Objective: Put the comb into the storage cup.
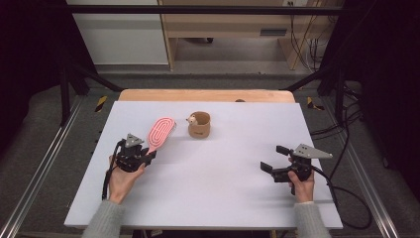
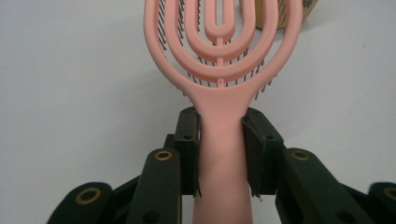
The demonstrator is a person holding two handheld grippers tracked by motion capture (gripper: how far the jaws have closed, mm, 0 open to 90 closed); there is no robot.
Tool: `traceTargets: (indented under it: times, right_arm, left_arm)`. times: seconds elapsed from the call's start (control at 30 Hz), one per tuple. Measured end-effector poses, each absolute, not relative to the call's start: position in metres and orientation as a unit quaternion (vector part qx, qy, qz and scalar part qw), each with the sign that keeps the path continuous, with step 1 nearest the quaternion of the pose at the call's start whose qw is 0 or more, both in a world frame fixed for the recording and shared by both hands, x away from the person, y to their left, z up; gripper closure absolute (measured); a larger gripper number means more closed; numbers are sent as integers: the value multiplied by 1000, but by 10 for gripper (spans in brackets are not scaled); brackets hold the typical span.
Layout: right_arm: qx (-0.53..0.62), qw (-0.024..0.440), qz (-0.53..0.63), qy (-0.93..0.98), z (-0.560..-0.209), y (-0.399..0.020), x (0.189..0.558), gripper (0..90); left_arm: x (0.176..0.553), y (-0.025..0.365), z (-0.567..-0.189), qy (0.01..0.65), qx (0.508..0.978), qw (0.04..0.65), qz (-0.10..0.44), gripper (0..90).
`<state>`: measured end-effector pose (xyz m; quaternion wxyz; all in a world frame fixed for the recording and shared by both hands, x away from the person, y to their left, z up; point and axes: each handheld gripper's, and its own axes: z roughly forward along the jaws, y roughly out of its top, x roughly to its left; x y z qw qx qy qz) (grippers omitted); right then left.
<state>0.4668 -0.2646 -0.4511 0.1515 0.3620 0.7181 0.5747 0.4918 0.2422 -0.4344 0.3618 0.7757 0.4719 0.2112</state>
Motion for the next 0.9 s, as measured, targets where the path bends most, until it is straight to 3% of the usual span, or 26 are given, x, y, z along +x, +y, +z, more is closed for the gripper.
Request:
traceTargets:
  times: [0.9]
  right_arm:
    - [367, 150, 585, 707, -447, -260, 467, 4]
  left_arm:
    - [466, 224, -424, 447, 762, 398, 245, 688]
